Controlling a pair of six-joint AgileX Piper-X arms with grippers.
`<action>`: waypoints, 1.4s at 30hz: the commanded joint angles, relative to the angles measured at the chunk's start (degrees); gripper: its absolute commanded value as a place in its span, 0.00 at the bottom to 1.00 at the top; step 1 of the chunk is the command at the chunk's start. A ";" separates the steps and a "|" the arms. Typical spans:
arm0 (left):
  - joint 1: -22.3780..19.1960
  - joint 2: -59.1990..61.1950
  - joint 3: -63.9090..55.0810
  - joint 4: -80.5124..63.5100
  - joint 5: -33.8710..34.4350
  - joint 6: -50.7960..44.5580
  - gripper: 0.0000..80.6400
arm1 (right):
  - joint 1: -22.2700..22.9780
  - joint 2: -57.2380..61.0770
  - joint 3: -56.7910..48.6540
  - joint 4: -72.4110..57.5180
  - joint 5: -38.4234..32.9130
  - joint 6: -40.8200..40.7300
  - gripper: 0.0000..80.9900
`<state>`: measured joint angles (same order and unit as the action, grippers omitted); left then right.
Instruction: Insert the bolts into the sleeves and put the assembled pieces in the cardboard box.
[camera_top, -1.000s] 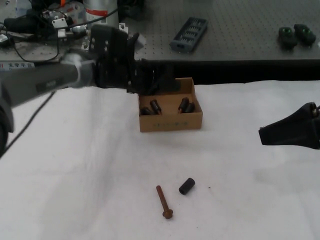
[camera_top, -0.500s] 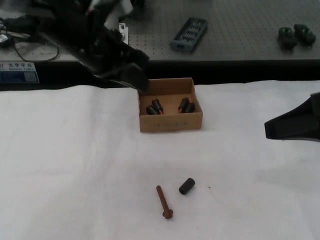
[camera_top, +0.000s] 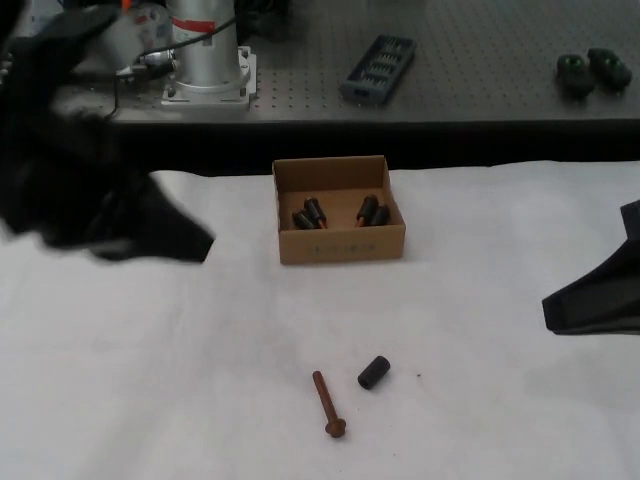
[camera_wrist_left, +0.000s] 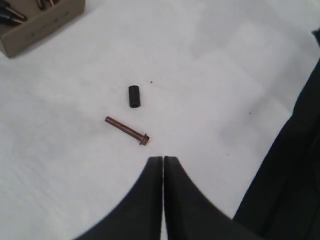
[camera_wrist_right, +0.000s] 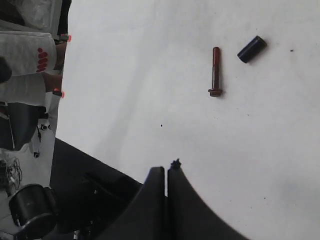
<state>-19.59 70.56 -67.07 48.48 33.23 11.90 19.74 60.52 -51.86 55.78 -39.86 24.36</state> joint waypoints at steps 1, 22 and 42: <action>0.03 -14.38 8.48 -0.34 0.02 -1.41 0.01 | -0.27 -0.10 -0.20 -0.28 -0.10 1.04 0.01; 0.03 -42.05 12.62 -0.68 0.02 -5.99 0.01 | 18.48 19.37 -0.31 -23.13 24.95 37.67 0.36; 0.03 -42.05 12.62 -0.68 0.02 -5.99 0.01 | 20.91 35.22 -0.43 -35.99 25.83 52.97 0.36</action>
<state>-19.59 28.91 -54.39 48.29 33.23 6.48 40.55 94.76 -51.86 23.85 -14.31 76.10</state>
